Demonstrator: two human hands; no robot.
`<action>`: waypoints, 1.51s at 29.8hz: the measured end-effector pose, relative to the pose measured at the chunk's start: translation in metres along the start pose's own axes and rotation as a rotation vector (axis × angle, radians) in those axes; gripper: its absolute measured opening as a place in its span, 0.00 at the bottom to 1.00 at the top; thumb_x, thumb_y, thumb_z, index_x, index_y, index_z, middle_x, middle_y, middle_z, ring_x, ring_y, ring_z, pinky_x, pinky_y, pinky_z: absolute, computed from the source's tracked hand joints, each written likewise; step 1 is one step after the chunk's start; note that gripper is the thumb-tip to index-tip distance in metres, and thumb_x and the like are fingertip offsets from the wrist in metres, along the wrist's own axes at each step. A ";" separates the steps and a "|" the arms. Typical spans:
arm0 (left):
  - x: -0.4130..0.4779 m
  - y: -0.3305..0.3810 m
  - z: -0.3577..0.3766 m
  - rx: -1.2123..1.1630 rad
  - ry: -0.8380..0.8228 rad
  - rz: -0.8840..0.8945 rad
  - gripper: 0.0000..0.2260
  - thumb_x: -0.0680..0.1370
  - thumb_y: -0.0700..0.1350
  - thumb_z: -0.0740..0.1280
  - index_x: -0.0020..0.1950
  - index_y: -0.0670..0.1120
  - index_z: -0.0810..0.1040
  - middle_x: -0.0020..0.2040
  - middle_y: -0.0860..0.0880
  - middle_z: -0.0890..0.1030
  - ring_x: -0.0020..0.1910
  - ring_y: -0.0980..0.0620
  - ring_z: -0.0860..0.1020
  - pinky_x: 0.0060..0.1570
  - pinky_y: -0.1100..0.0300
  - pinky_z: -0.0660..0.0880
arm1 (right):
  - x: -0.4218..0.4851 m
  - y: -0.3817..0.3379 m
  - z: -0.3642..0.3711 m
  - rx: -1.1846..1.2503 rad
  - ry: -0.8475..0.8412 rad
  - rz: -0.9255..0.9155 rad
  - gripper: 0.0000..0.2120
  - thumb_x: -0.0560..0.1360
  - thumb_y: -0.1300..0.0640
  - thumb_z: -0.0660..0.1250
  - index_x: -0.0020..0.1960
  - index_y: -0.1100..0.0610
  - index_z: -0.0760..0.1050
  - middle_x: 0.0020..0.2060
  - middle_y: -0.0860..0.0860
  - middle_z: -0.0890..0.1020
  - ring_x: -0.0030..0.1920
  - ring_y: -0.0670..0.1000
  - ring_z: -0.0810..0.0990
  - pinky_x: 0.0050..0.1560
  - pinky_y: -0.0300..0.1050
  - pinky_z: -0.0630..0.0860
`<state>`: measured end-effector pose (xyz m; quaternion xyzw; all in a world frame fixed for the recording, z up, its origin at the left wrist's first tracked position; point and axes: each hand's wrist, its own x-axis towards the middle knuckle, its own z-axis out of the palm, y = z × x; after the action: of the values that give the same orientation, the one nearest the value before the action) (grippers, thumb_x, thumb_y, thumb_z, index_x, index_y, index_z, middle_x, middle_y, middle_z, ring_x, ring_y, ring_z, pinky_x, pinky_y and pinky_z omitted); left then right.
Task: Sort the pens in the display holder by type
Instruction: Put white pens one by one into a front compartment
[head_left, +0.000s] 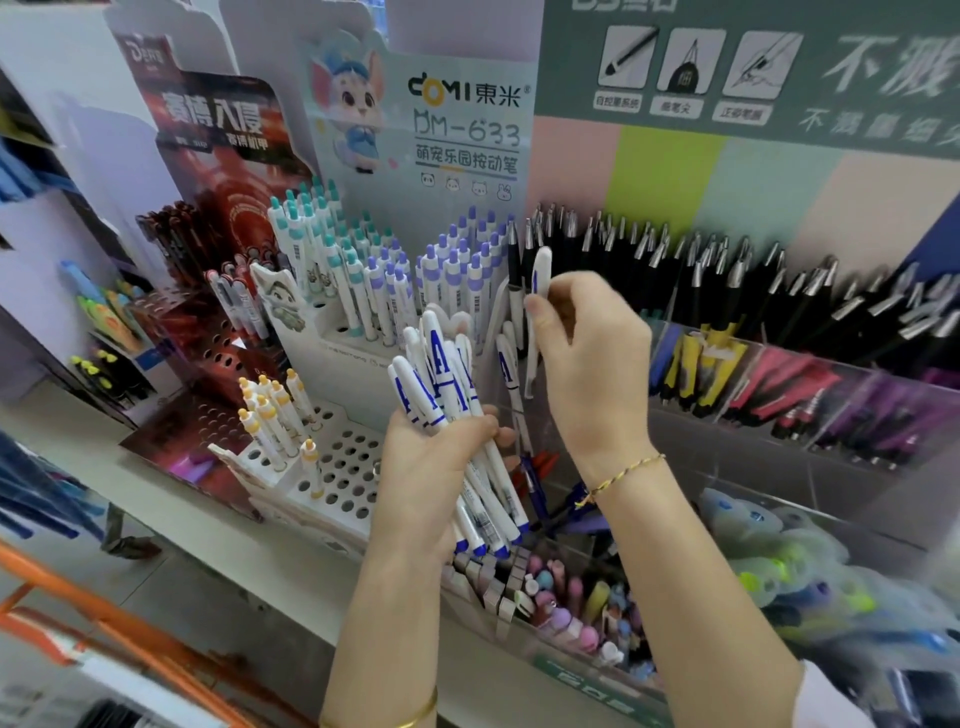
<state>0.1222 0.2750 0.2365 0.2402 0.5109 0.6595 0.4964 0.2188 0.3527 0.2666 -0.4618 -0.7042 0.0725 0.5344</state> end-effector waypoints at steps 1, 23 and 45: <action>-0.001 0.000 0.001 -0.016 -0.014 -0.011 0.11 0.74 0.30 0.67 0.55 0.39 0.75 0.40 0.44 0.83 0.35 0.50 0.83 0.32 0.57 0.79 | -0.003 0.004 0.003 -0.026 -0.052 0.042 0.07 0.77 0.56 0.65 0.47 0.60 0.76 0.39 0.53 0.80 0.40 0.51 0.77 0.42 0.48 0.74; -0.005 0.000 0.007 -0.049 -0.167 0.000 0.14 0.74 0.31 0.66 0.60 0.39 0.75 0.40 0.43 0.83 0.38 0.48 0.82 0.36 0.56 0.79 | -0.010 -0.007 -0.021 0.390 -0.644 0.482 0.11 0.77 0.53 0.65 0.45 0.61 0.79 0.26 0.49 0.80 0.22 0.47 0.75 0.24 0.39 0.74; 0.004 0.001 0.013 -0.147 0.092 0.031 0.15 0.72 0.33 0.69 0.58 0.43 0.76 0.47 0.43 0.83 0.48 0.45 0.82 0.51 0.44 0.79 | -0.018 -0.008 -0.001 0.654 -0.373 0.555 0.09 0.78 0.58 0.65 0.43 0.64 0.75 0.30 0.56 0.77 0.24 0.47 0.75 0.21 0.38 0.70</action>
<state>0.1309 0.2838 0.2419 0.1805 0.4794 0.7133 0.4785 0.2149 0.3341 0.2594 -0.4192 -0.5782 0.5126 0.4766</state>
